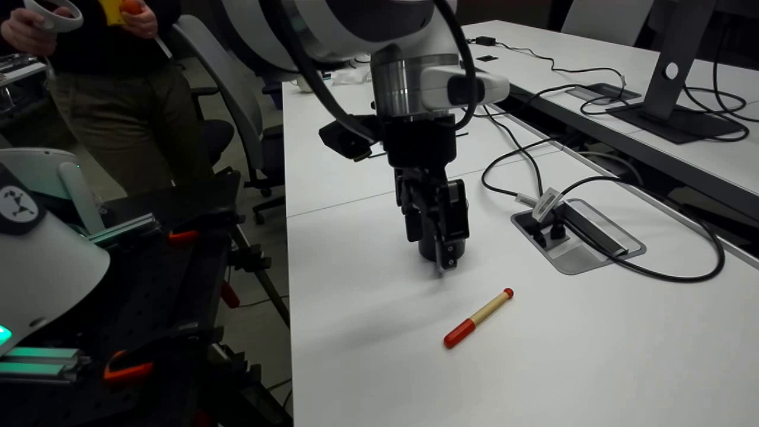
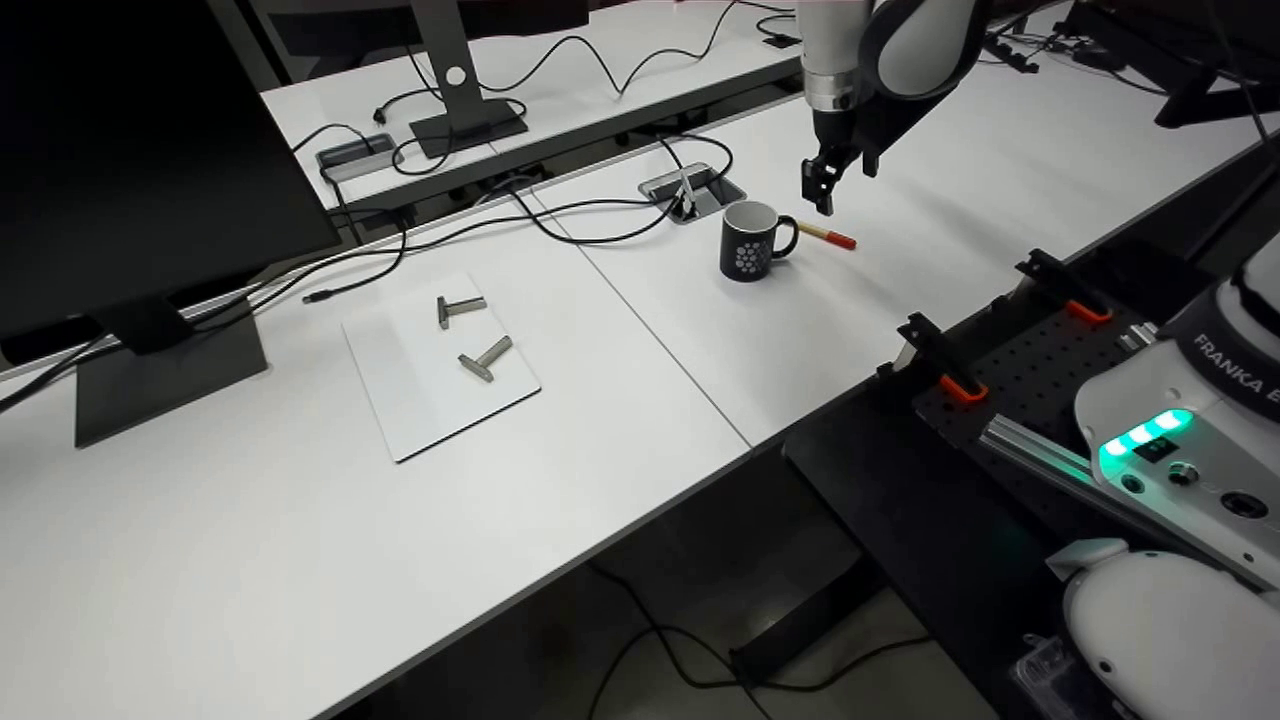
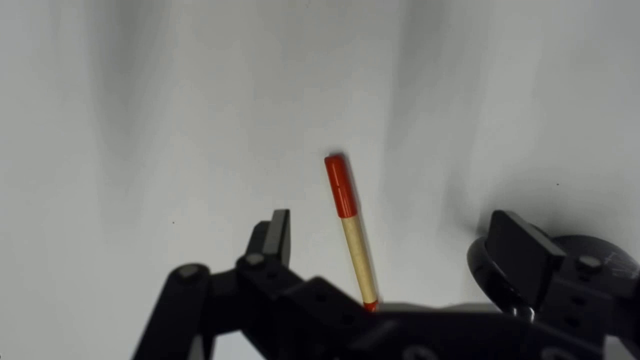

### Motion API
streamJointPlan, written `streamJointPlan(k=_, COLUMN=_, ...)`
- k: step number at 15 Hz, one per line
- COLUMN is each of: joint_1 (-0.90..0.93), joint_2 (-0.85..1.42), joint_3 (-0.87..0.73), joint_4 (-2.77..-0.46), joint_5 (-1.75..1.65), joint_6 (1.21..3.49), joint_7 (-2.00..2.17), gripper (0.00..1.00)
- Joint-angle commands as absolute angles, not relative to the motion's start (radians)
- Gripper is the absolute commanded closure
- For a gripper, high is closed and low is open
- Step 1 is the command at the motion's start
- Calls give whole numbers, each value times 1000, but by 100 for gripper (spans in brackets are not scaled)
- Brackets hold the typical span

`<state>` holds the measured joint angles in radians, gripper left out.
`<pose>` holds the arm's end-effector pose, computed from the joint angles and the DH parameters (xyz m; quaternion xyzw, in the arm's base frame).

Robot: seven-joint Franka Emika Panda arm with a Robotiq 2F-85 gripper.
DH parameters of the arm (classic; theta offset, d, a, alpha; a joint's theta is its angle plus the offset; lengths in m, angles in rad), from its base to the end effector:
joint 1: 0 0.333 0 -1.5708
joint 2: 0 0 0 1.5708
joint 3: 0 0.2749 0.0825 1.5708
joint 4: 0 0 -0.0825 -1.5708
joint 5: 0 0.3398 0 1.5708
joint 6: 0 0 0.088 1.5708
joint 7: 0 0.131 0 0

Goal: Put the small bat inside the black mug

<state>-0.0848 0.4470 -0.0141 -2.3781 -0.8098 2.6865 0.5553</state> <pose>0.4394 -0.0288 0.1039 0.9851 0.0517 -0.0288 0.1618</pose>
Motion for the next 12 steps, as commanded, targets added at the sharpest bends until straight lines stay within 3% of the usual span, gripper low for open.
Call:
streamJointPlan(k=1, joint_1=-16, joint_2=463, joint_3=-89, joint_4=-2355, joint_5=-733, joint_6=2683, joint_7=504, gripper=0)
streamJointPlan(k=6, joint_1=4, joint_2=490, joint_3=-129, joint_4=-2327, joint_5=-697, joint_6=2776, joint_7=455, gripper=0)
streamJointPlan(k=11, joint_1=-64, joint_2=526, joint_3=-65, joint_4=-2319, joint_5=-438, joint_6=2884, joint_7=215, gripper=0)
streamJointPlan(k=12, joint_1=22, joint_2=498, joint_3=-139, joint_4=-2340, joint_5=-454, joint_6=2853, joint_7=263, gripper=0)
